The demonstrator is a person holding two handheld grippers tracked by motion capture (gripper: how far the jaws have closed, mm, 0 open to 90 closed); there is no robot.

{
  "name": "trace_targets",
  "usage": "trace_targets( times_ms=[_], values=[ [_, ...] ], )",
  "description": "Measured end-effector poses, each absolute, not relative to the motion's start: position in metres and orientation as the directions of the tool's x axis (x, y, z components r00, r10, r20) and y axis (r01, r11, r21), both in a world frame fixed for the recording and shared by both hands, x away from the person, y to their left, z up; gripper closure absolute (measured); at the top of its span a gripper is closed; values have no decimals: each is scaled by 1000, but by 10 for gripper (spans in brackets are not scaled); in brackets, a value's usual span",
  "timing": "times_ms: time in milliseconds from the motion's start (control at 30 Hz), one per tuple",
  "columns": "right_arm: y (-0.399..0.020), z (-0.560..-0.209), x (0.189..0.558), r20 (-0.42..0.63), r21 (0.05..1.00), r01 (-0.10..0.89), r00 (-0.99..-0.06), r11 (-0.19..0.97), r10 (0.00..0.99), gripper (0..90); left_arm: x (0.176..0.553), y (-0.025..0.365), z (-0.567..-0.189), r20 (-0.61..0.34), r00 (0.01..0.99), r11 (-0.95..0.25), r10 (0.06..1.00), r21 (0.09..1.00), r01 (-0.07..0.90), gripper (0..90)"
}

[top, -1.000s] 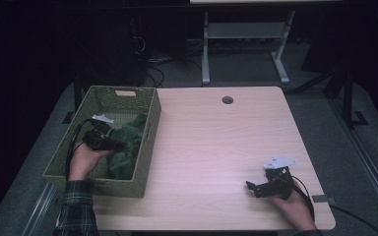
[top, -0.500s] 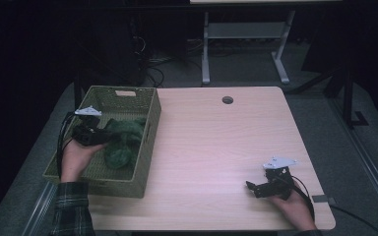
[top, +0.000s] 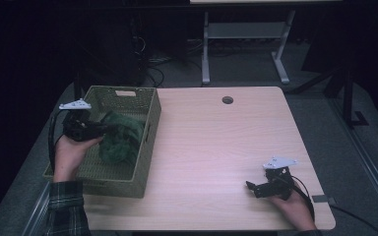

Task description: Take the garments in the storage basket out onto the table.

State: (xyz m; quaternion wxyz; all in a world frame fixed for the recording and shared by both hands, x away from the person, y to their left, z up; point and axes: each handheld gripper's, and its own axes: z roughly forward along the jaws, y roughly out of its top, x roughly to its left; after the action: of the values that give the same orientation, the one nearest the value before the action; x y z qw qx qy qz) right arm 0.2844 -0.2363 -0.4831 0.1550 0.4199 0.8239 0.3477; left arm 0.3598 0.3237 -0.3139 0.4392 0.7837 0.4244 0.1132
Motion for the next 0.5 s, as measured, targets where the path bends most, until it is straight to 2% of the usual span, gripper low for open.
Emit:
trace_targets(
  times_ms=[500],
  values=[
    [-236, -483, 284, 41, 701, 589, -596, 402, 802, 8, 354, 330, -262, -178, 633, -232, 754, 829, 509, 799]
  ],
)
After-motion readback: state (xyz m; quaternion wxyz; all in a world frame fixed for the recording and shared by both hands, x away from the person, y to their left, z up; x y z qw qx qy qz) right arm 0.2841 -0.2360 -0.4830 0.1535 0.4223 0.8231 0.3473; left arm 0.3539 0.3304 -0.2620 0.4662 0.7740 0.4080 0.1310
